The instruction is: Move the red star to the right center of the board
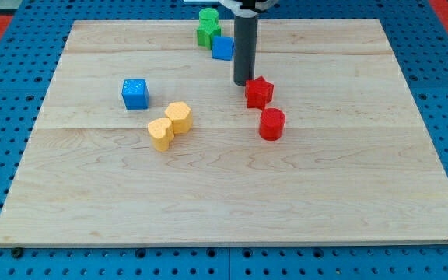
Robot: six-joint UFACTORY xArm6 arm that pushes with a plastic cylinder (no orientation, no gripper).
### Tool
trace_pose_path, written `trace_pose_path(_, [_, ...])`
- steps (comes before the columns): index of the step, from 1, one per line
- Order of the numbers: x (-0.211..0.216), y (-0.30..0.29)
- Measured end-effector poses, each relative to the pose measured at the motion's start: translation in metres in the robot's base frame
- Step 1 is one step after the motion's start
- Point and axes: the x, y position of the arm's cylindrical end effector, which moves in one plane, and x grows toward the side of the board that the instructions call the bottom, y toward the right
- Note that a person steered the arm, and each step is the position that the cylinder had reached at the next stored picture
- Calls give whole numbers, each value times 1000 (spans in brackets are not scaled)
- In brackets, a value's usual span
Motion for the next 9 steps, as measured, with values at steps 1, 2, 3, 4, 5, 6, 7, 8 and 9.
trace_pose_path(1, [25, -12])
trace_pose_path(2, [27, 24])
trace_pose_path(3, [18, 73])
trace_pose_path(4, [30, 67])
trace_pose_path(5, [39, 16])
trace_pose_path(6, [70, 31])
trace_pose_path(7, [62, 91])
trace_pose_path(8, [49, 122])
trace_pose_path(9, [59, 180])
